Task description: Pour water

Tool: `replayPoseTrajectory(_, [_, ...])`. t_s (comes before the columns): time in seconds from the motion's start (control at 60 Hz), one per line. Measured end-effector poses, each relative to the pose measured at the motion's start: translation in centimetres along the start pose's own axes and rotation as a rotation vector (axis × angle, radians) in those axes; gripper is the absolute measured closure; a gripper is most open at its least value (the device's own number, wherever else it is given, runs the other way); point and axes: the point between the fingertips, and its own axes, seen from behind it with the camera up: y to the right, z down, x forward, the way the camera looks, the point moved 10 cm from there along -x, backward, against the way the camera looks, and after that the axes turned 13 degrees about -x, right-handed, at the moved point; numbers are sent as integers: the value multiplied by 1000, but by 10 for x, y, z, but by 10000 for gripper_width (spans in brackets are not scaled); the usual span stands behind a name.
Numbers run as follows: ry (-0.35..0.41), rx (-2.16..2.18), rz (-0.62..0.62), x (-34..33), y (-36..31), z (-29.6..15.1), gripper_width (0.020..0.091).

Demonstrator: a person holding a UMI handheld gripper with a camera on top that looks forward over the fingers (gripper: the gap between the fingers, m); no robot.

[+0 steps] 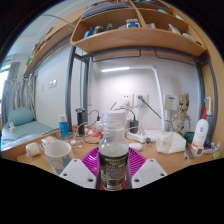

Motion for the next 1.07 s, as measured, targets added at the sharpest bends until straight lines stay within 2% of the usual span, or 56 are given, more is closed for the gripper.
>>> replayPoseTrajectory(0.1, [-20,6,7,-2,2,2,670])
replayPoseTrajectory(0.183, [-46,7,47,-9,6,1,481])
replayPoseTrajectory(0.217, [-42,2,59,-12,7,1,427])
replayPoseTrajectory(0.317, [-53,16,86,-29,6,2,342])
replayPoseTrajectory(0.567, [-70,60,182,-99,-5,6,307])
replayPoseTrajectory(0.733, [-41,79,203,-142,-18,2,305])
replayPoseTrajectory(1.067, [-25,68,294,-184,-9,-3,304])
